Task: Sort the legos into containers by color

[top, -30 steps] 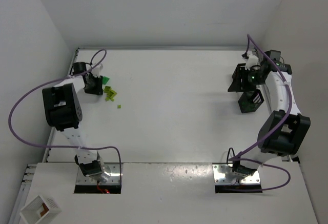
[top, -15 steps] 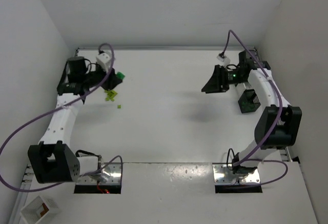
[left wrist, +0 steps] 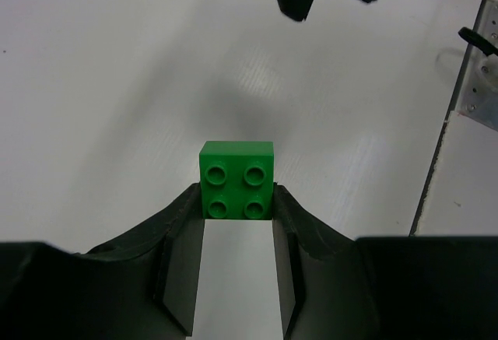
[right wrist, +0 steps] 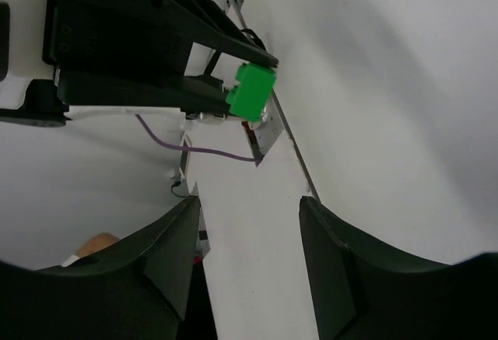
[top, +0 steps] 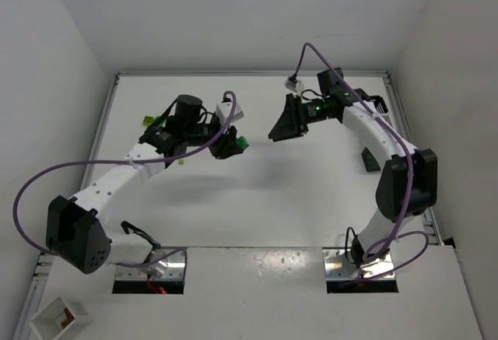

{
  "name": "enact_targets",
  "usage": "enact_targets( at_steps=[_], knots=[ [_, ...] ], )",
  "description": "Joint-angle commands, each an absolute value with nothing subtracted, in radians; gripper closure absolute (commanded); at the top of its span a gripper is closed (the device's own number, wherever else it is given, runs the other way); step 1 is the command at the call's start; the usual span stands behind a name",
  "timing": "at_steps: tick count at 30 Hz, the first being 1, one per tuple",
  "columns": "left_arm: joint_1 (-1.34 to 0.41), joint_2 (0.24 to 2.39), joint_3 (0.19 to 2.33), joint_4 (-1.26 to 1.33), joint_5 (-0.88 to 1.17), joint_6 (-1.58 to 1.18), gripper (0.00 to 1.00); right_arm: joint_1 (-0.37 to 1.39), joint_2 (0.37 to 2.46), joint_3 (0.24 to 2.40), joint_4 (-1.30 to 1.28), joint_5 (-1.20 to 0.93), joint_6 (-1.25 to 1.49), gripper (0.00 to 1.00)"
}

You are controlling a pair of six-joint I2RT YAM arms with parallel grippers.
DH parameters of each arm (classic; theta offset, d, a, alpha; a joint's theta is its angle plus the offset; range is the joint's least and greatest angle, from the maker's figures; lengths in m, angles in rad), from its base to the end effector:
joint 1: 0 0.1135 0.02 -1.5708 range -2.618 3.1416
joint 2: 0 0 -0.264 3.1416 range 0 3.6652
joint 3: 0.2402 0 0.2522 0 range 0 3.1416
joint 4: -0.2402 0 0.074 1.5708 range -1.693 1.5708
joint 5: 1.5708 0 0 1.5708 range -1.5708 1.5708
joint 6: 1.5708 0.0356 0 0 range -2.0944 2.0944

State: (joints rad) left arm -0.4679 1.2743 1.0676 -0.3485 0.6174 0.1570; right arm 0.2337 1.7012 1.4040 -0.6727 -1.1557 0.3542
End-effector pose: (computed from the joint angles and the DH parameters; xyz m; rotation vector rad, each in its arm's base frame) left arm 0.2428 -0.1458 0.3201 0.9954 1.8748 -0.8385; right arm 0.3389 0.1141 0.2880 -0.3373 2.4092 1.7023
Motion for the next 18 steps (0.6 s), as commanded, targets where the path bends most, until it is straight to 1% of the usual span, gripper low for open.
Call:
enact_targets(
  at_steps=[1,6,11,18],
  knots=[
    [-0.526,1.316,1.147,-0.308,0.592,0.1,0.8,0.251,1.712,1.417,-0.614,-1.181,0.387,0.45],
    [-0.551,1.364,1.169,-0.308,0.581,0.089,0.8,0.304,1.755,1.439,-0.623,-1.167,0.387,0.45],
    [-0.571,1.364,1.18,-0.308,0.59,0.089,0.8,0.336,1.796,1.488,-0.659,-1.121,0.361,0.43],
    [-0.571,1.344,1.147,-0.299,0.61,0.08,0.8,0.388,1.862,1.546,-0.687,-1.112,0.351,0.43]
  ],
)
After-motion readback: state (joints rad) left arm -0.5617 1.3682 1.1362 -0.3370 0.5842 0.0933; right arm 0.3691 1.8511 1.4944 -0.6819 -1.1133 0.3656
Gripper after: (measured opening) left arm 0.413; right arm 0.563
